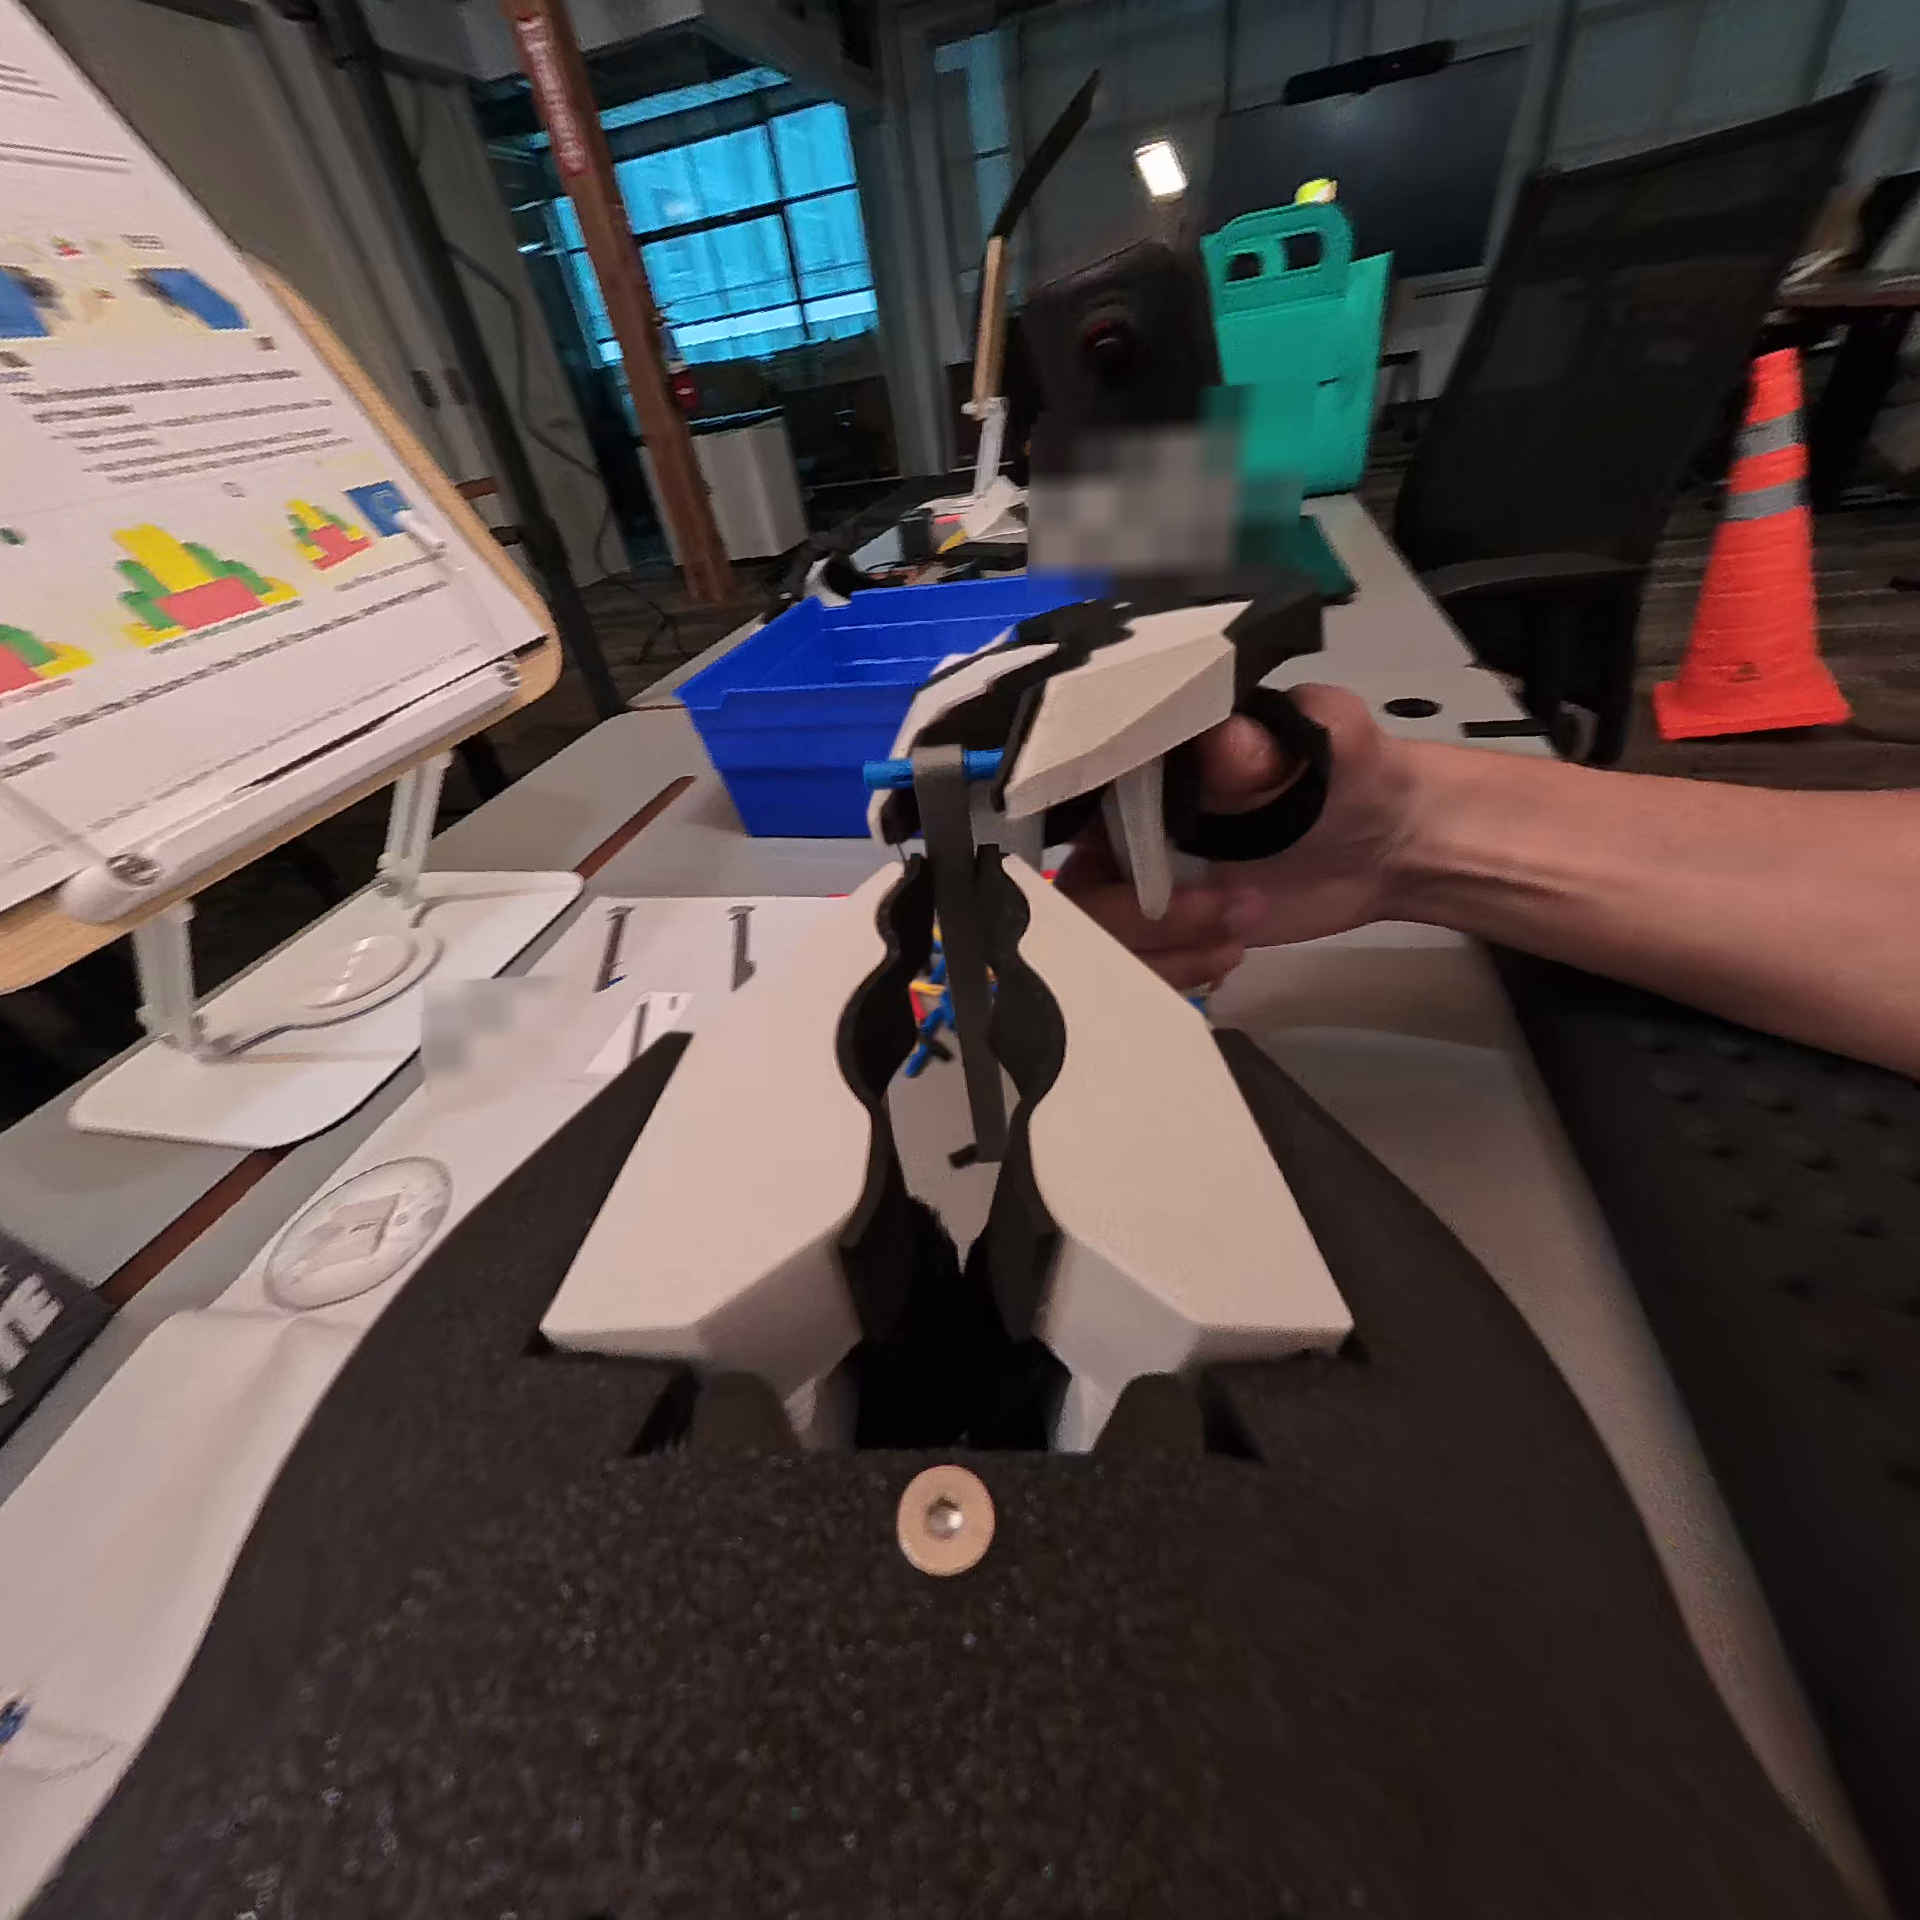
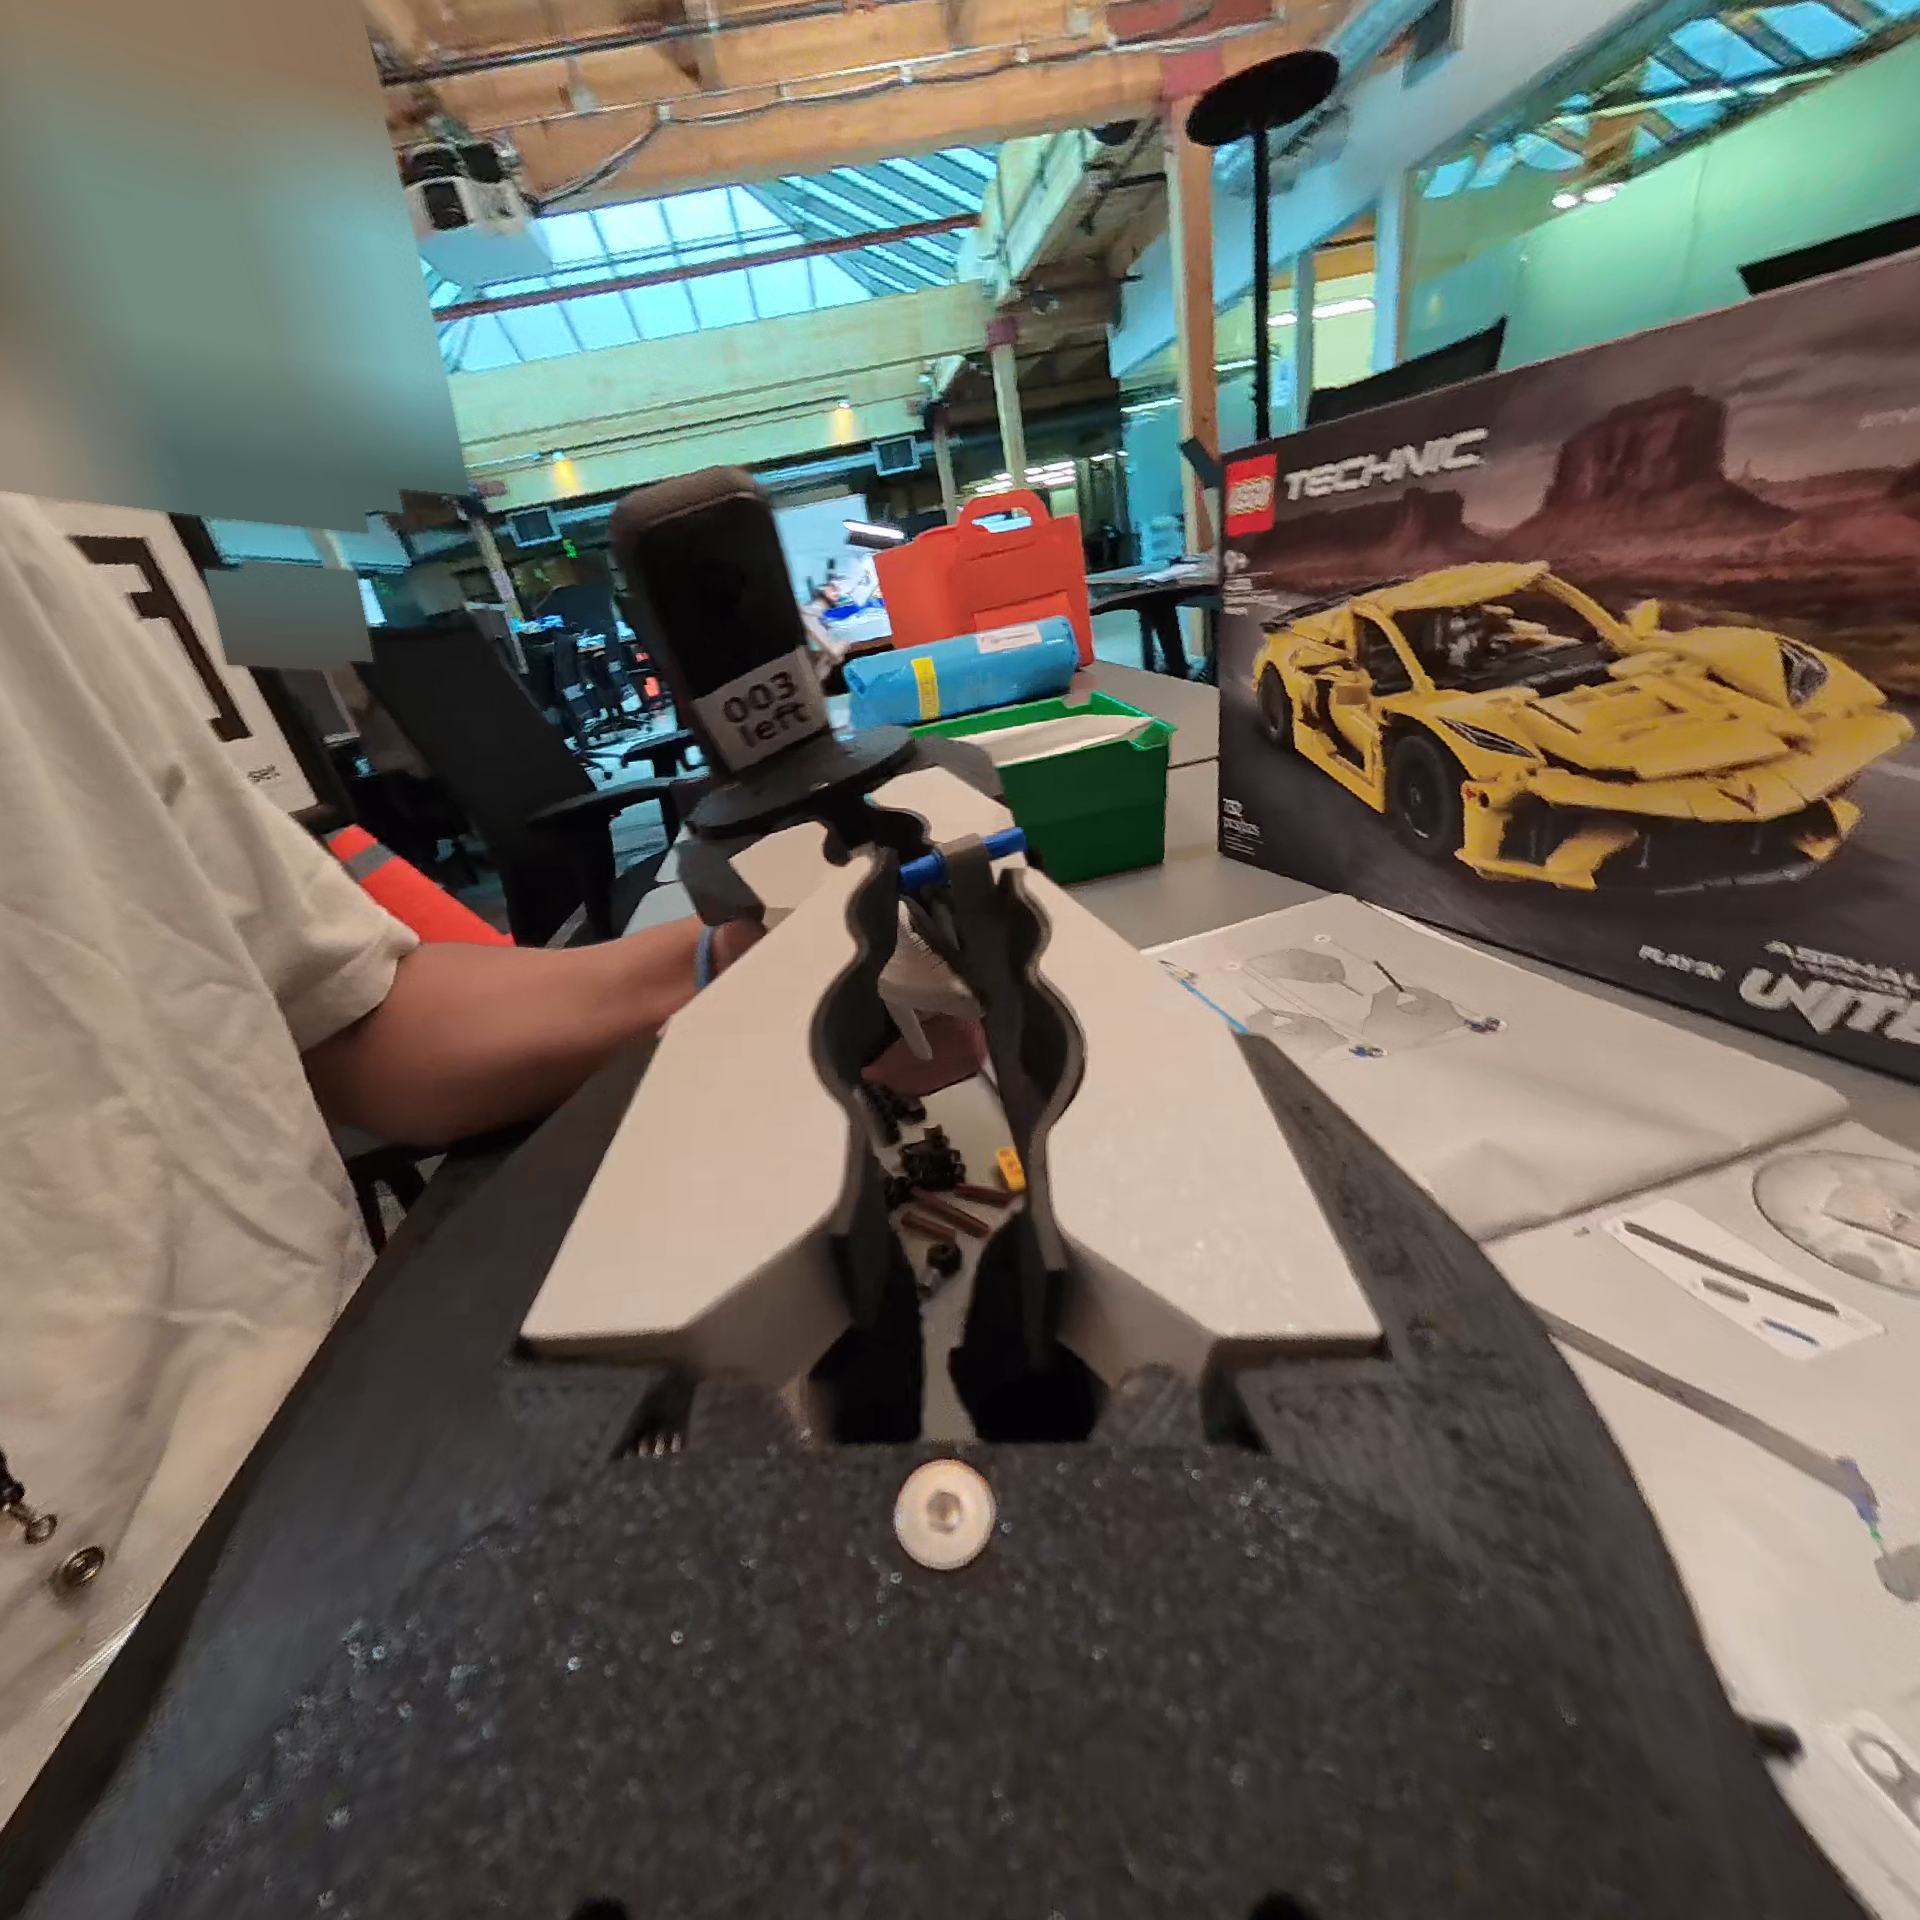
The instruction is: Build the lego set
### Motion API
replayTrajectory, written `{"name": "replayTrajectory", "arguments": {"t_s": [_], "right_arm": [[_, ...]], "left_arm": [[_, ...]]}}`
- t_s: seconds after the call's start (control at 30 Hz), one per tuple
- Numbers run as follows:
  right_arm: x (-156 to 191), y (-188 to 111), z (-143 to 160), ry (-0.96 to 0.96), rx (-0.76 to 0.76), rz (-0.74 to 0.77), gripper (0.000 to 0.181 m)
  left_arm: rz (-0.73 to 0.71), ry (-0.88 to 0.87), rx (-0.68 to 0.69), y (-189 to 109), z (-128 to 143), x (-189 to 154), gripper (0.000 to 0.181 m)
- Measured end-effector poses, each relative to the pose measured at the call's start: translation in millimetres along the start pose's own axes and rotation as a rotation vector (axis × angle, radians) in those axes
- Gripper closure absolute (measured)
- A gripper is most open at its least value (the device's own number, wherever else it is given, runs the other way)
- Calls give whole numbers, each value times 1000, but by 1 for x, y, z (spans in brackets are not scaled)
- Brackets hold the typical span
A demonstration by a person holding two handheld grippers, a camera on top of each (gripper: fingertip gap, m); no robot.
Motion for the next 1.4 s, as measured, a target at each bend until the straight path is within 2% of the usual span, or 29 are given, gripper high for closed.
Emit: {"name": "replayTrajectory", "arguments": {"t_s": [0.1, 0.27, 0.43, 0.53, 0.63, 0.77, 0.97, 1.13, 1.23, 1.33, 1.4], "right_arm": [[-12, -10, -5, -35, -23, 127, 151], [-35, -34, -14, -160, -27, 511, 159], [-58, -72, -1, -203, 108, 854, 162], [-70, -82, 9, -206, 204, 983, 169], [-81, -78, 27, -160, 326, 993, 168], [-87, -74, 39, -123, 393, 993, 167], [-94, -79, 47, 9, 389, 954, 163], [-89, -75, 45, 25, 378, 877, 164], [-53, -57, 47, 120, 417, 662, 162], [-2, -48, 79, 244, 644, 617, 159], [30, -38, 100, 280, 689, 608, 160]], "left_arm": [[-120, -27, 75, 4, 8, 12, 175], [-247, -143, 163, 3, 26, 30, 176], [-230, -339, 203, -2, 35, 37, 175], [-222, -416, 236, -3, 41, 38, 175], [-219, -454, 282, -1, 53, 39, 175], [-198, -481, 282, 1, 59, 38, 175], [-182, -446, 234, 2, 52, 36, 175], [-197, -393, 246, -1, 55, 39, 175], [-196, -392, 226, -2, 55, 41, 175], [-205, -402, 217, -4, 54, 43, 175], [-208, -397, 217, -4, 54, 43, 175]]}}
Point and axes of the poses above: each gripper's, where its closed fingertips meet, y out along the fingers, z out of its underside, x = y × z across the jaws, the point moved 6 cm from there along -y, back along the fingers, and after that the axes turned 9 degrees about y, right-handed, at the moved point
